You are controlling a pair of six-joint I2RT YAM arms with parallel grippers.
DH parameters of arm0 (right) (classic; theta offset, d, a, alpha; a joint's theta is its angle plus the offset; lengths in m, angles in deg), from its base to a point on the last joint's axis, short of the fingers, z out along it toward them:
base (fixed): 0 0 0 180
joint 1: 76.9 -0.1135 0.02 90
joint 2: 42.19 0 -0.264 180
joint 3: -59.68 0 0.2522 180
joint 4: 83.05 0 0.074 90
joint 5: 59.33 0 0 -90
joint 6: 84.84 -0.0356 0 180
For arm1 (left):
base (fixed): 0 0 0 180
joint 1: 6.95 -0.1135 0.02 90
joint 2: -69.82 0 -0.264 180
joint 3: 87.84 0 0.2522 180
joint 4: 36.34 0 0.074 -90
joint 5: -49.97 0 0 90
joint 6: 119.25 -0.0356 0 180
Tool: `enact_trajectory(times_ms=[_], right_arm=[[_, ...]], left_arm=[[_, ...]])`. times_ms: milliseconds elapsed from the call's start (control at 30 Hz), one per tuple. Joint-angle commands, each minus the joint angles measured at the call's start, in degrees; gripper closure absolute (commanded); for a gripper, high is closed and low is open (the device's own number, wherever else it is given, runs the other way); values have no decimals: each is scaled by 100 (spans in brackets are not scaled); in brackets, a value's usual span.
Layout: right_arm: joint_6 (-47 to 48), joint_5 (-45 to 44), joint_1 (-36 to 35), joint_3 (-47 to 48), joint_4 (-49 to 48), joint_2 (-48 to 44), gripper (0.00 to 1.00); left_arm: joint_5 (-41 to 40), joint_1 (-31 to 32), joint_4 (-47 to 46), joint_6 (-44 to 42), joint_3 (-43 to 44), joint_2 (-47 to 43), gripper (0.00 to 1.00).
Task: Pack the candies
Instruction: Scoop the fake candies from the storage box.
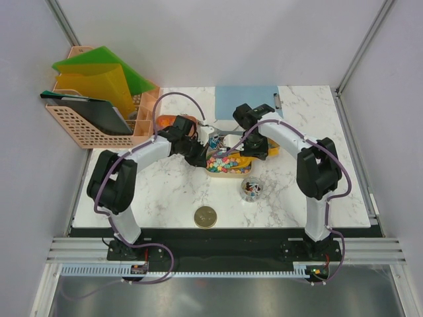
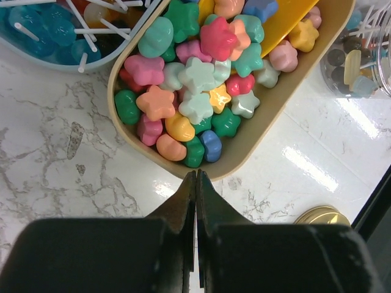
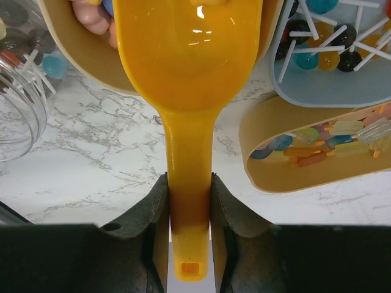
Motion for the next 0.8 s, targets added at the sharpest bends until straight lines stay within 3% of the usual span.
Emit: enact_trajectory(times_ms=[0,367,767], right_arm=[[-190,122,-46,250,-222,222,100],[-269,16,-54,338,-116,248,100],[-532,-177,-151,715,24,573,100]], left_arm=[[-11,-22,-386,379,-12,179,98],[-222,-637,-737,670,-468,-576,98],[173,-603,-940,1153,-206,434,98]])
